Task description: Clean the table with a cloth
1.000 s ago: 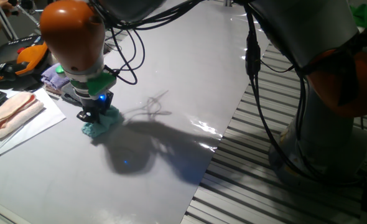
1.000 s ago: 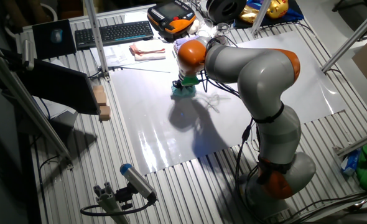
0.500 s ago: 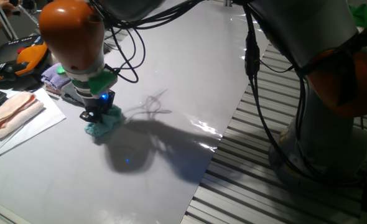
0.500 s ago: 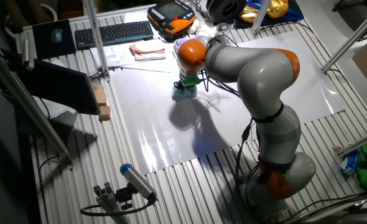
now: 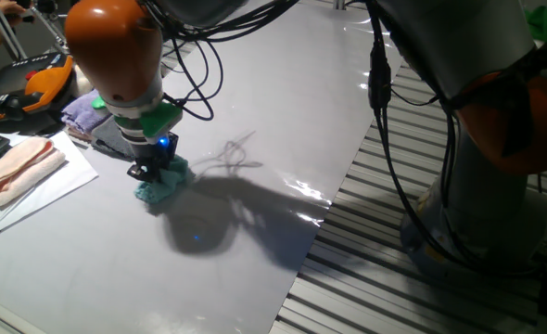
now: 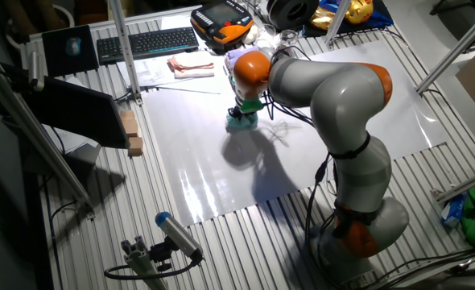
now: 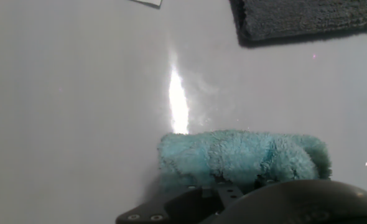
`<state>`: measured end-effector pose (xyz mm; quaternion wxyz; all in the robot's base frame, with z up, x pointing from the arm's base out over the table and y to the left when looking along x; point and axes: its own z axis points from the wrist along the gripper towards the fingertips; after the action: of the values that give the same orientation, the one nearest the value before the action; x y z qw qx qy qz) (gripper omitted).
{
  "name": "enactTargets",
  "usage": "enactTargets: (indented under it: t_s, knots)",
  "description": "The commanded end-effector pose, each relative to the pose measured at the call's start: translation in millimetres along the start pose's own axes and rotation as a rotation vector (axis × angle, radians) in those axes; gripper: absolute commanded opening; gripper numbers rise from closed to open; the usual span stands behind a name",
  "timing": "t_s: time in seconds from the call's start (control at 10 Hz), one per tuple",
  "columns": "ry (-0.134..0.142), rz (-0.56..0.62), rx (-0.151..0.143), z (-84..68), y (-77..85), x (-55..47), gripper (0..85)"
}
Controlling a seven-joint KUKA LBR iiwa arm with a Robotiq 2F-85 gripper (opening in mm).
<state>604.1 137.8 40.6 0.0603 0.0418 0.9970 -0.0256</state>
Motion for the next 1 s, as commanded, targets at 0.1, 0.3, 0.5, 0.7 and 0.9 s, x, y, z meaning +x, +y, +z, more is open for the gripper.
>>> enactTargets:
  t_s: [0.1,0.3,0.5,0.7,0.9]
  knots:
    - [0.006,0.0,0.0,-0.3,-1.0,6.2,0.0]
    - [0.012,0.001,0.0,-1.4,-2.0,12.2,0.0]
    - [0.023,0.012,-0.013,-0.9,-1.0,19.5,0.0]
    - [0.035,0.022,-0.03,-1.2,-0.2,26.3,0.0]
    - [0.047,0.054,-0.05,-2.1,4.3,31.5,0.0]
